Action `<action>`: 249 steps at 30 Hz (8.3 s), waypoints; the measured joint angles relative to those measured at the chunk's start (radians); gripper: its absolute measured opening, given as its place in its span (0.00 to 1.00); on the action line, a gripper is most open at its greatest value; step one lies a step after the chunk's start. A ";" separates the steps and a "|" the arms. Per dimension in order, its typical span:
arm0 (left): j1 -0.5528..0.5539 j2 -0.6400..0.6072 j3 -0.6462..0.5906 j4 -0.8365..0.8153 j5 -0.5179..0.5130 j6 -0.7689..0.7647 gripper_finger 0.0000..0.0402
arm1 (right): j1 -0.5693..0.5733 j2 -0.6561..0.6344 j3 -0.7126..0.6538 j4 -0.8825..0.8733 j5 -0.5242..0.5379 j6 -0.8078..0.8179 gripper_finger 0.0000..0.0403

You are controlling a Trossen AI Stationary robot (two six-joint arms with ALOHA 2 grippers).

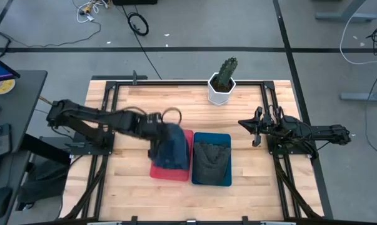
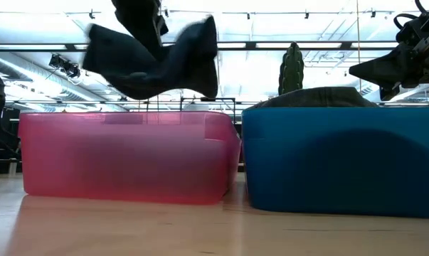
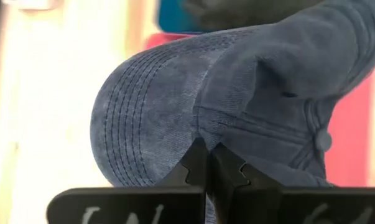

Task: Pick & Place hat
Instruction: Put the blue cap into the red bin, then return to Home Position

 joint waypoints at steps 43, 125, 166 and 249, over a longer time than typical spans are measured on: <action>0.044 0.198 -0.271 0.392 -0.051 0.011 0.05 | 0.000 0.000 0.000 0.004 0.000 0.000 0.03; 0.071 -1.383 -1.174 1.135 0.177 0.196 0.43 | 0.000 0.000 0.000 0.007 0.000 0.000 0.03; 0.071 -1.440 -1.303 1.038 0.229 0.255 0.43 | 0.000 0.000 0.000 0.007 0.000 0.000 0.03; 0.071 -1.432 -1.304 0.994 0.169 0.167 0.43 | 0.000 0.000 0.000 0.007 0.000 0.000 0.03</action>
